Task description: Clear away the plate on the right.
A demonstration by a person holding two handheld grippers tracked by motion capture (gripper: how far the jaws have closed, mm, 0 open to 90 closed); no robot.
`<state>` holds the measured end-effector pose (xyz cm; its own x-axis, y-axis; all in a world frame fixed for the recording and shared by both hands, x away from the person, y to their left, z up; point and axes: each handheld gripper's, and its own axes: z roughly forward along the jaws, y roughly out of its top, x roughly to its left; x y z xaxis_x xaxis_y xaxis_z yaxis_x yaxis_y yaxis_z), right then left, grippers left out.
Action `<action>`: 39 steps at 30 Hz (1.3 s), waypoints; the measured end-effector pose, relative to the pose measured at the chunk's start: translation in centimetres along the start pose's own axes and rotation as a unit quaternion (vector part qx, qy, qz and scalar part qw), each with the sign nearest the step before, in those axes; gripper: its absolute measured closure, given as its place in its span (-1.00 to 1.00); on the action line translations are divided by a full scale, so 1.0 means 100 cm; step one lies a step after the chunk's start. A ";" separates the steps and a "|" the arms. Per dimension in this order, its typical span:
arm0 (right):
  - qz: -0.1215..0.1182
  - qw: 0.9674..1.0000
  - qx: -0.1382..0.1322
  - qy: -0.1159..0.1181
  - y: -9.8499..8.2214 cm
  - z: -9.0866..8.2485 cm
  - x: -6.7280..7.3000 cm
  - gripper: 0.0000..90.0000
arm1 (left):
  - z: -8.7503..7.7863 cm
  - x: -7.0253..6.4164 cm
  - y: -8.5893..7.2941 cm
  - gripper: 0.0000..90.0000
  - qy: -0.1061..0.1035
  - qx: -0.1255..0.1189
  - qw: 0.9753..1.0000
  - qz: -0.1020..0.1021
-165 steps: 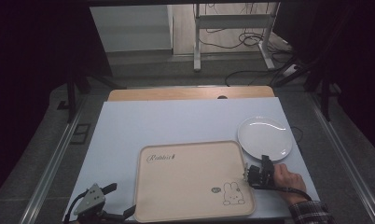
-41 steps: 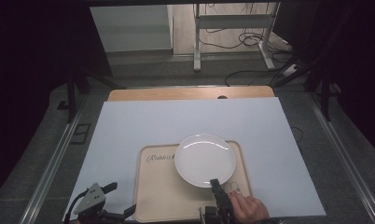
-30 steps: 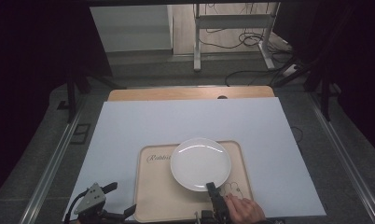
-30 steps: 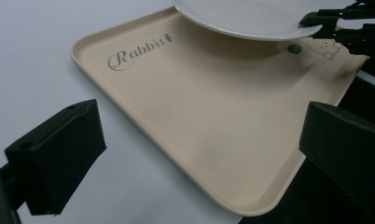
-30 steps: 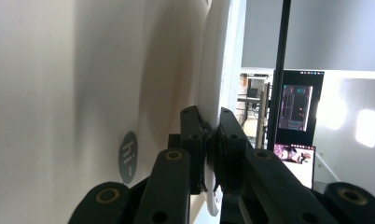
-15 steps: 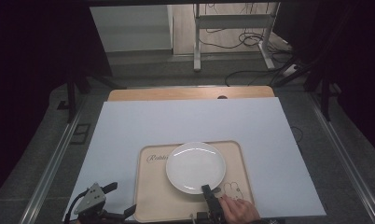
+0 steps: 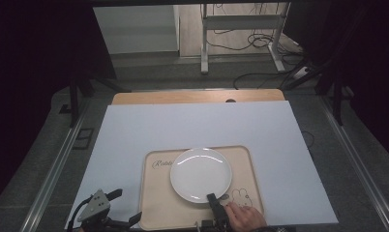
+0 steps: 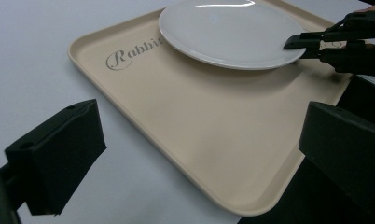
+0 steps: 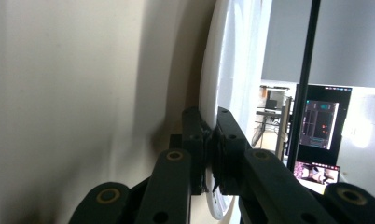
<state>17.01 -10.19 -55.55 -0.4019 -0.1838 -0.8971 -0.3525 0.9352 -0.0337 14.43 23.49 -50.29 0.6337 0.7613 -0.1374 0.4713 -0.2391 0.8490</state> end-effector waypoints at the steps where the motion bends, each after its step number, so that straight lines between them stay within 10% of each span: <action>1: 0.000 1.000 0.000 0.000 0.000 0.000 0.000 0.88 | 0.000 0.000 0.000 -1.00 0.000 0.000 1.000 0.000; 22: -0.014 1.000 0.004 0.003 -0.003 0.001 -0.003 0.23 | 0.001 0.000 0.000 -1.00 0.000 0.005 1.000 0.001; 39: -0.011 1.000 0.001 0.002 -0.009 -0.012 -0.009 0.08 | 0.001 0.000 0.000 -1.00 0.001 0.005 1.000 0.001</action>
<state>16.66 -11.25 -54.20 -0.3975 -0.2064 -0.8941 -0.3603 0.9312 -0.0547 14.47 23.43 -50.37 0.6340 0.7614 -0.1354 0.4757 -0.2460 0.8445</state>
